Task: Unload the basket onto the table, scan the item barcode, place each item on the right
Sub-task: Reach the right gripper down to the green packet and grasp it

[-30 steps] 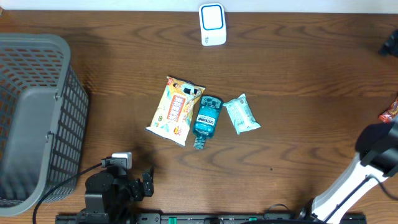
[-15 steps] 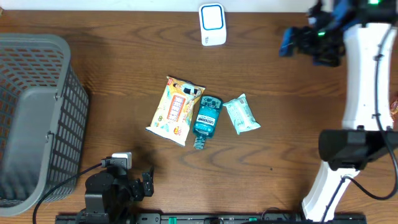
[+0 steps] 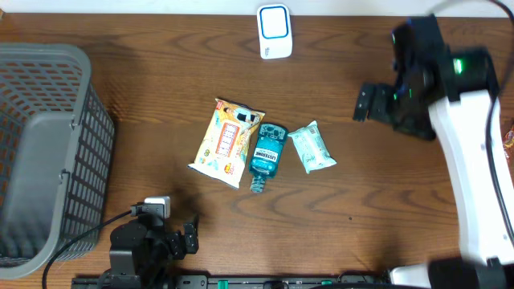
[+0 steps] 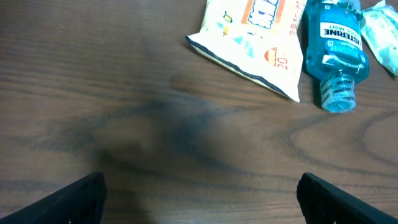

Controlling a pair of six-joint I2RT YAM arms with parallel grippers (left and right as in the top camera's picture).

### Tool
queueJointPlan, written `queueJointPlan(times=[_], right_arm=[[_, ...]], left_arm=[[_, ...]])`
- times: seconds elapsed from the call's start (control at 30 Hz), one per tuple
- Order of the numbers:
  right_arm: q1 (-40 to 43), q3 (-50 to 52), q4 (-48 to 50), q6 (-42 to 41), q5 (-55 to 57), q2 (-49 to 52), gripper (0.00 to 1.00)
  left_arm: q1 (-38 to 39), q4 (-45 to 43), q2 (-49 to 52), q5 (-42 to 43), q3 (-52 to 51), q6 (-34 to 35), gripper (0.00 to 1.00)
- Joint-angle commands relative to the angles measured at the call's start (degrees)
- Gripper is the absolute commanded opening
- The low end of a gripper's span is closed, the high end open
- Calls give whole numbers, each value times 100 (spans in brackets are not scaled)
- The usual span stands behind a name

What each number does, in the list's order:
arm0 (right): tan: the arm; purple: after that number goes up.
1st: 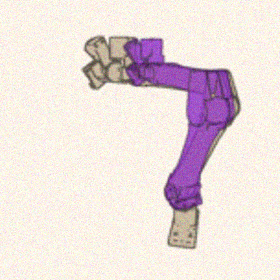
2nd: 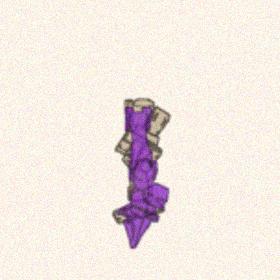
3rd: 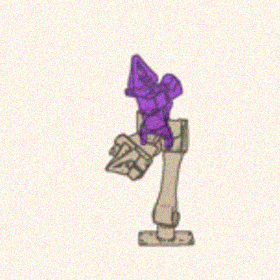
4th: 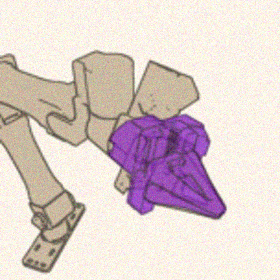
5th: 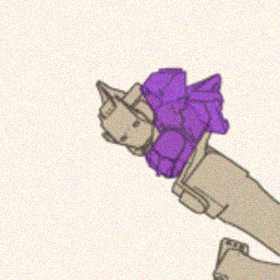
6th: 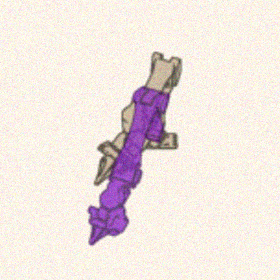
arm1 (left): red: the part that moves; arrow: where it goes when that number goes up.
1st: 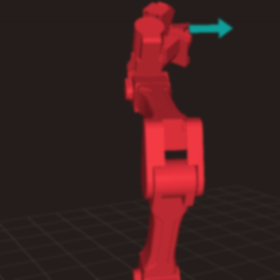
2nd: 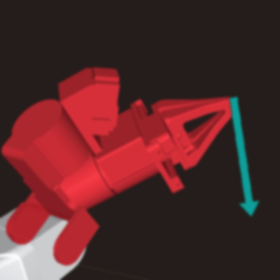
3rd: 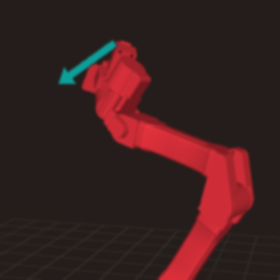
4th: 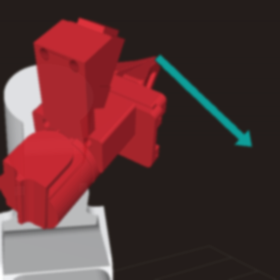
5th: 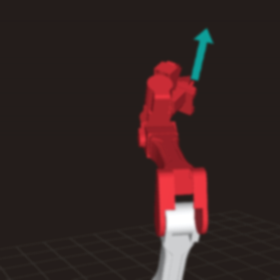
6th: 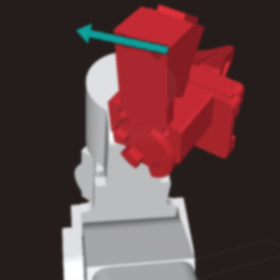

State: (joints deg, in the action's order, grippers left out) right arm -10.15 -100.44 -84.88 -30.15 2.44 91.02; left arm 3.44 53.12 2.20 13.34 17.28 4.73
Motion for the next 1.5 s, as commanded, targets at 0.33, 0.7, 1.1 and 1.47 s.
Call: queueJointPlan(times=[0.33, 0.7, 1.1, 1.47], right_arm=[[-619, 5174, 5877, -3021, -1904, -295, 85], [-645, 5571, 6133, -3595, -1043, -260, 89], [-645, 6015, 6935, -3971, -1008, 356, 86], [-645, 6015, 7167, -3314, -1622, 1325, 20]], left_arm=[[13, 175, -7, -13, -57, 28, 98], [13, 175, -7, -13, -57, 28, 98], [13, 175, -7, -13, -57, 28, 98], [13, 175, -7, -13, -57, 28, 98]])
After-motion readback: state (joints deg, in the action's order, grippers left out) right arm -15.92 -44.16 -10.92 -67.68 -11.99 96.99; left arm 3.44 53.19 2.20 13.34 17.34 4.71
